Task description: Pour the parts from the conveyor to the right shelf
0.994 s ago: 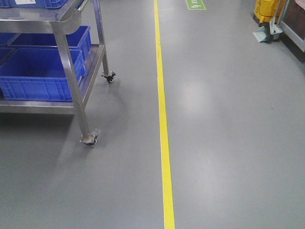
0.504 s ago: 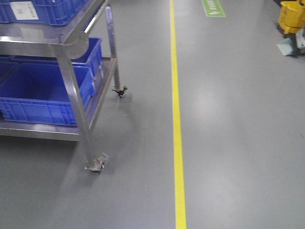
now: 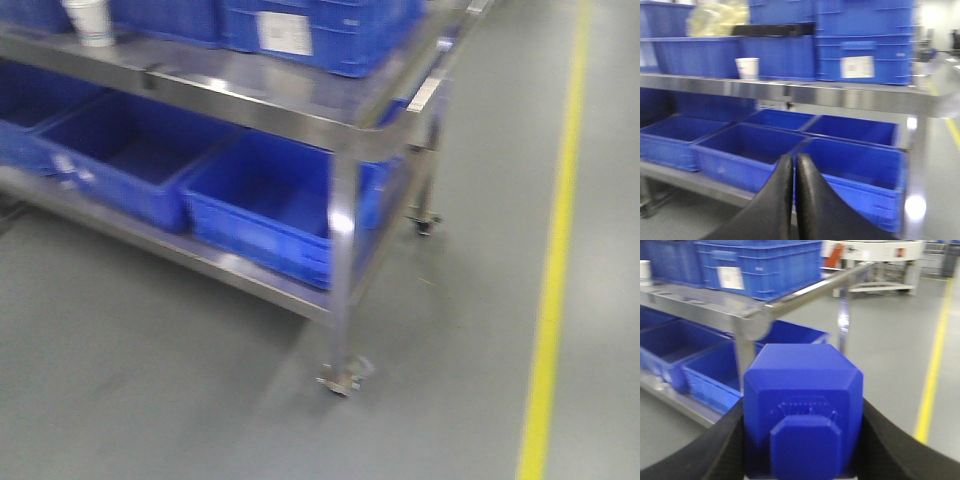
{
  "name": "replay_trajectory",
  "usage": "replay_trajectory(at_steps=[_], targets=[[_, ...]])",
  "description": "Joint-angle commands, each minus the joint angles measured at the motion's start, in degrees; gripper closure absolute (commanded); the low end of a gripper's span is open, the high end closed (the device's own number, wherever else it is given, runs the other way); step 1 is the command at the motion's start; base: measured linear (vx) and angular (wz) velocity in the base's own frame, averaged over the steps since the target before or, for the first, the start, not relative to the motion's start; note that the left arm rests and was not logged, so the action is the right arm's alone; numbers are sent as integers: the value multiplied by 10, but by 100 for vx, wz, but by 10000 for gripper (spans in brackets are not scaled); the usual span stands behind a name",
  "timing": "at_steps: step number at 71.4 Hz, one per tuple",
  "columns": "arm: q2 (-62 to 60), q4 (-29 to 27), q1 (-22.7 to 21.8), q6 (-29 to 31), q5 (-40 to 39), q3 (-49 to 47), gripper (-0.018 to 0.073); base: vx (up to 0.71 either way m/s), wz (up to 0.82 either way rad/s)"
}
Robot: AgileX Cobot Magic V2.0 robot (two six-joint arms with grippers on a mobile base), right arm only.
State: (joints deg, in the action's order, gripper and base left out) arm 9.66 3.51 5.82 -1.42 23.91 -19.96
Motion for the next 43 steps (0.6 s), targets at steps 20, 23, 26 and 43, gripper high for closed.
replay_trajectory(at_steps=[20,23,26,43], targets=[[7,3,-2,6,-47,-15,564,23,91],[7,4,-2,6,-47,-15,564,22,87],[7,4,-2,6,-47,-15,564,21,88],[7,4,-2,6,-47,-15,564,19,91]])
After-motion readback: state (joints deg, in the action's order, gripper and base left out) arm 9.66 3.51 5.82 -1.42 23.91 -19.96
